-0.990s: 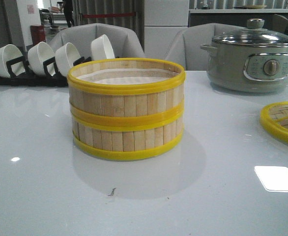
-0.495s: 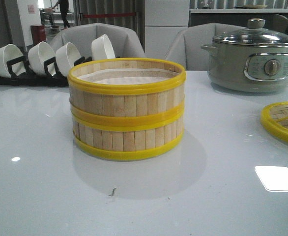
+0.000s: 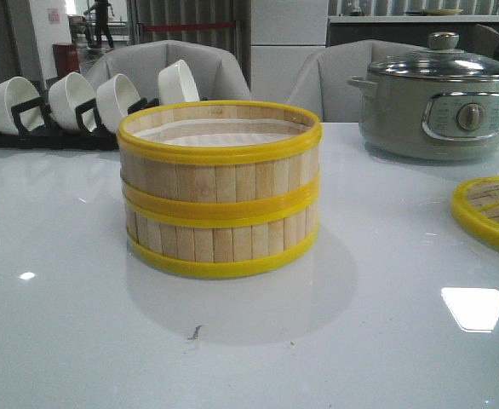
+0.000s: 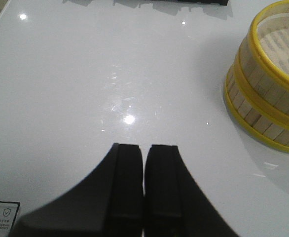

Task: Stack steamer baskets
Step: 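Lower the right gripper over the woven lid's center hub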

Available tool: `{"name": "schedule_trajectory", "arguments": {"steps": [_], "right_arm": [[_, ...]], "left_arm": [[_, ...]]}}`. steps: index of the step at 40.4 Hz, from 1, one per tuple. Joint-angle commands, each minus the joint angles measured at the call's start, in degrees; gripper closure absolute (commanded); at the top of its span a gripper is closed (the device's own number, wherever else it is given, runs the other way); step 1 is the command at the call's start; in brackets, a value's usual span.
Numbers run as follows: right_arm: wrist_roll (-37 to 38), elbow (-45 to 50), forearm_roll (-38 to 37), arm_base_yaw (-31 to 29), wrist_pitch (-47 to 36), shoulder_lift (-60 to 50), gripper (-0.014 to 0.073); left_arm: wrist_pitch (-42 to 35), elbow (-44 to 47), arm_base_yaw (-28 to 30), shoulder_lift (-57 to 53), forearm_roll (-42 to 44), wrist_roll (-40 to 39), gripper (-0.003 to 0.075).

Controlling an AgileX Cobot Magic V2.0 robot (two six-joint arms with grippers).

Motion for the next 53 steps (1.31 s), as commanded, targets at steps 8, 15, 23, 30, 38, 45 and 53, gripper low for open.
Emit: {"name": "schedule_trajectory", "arguments": {"steps": [8, 15, 23, 30, 38, 45, 53], "right_arm": [[-0.82, -3.24, -0.70, -0.26, -0.25, -0.33, 0.0202], [-0.82, -3.30, -0.70, -0.26, -1.11, 1.18, 0.0202], [-0.82, -3.84, -0.14, -0.13, -1.38, 2.79, 0.0202], [-0.82, -3.84, -0.06, -0.13, -2.67, 2.80, 0.0202], [-0.82, -3.84, -0.06, -0.13, -3.11, 3.05, 0.0202], [-0.82, -3.84, -0.01, -0.13, -3.19, 3.29, 0.0202], [-0.82, -3.84, -0.01, -0.13, -2.99, 3.43, 0.0202]], "left_arm": [[-4.20, -1.65, -0.22, -0.12, 0.10, -0.70, 0.0625], [-4.20, -1.65, -0.22, -0.12, 0.10, -0.70, 0.0625], [-4.20, -1.65, -0.22, -0.12, 0.10, -0.70, 0.0625], [-4.20, -1.65, -0.22, -0.12, 0.10, -0.70, 0.0625], [-4.20, -1.65, -0.22, -0.12, 0.10, -0.70, 0.0625], [-4.20, -1.65, -0.22, -0.12, 0.10, -0.70, 0.0625], [-4.20, -1.65, -0.22, -0.12, 0.10, -0.70, 0.0625]]}}
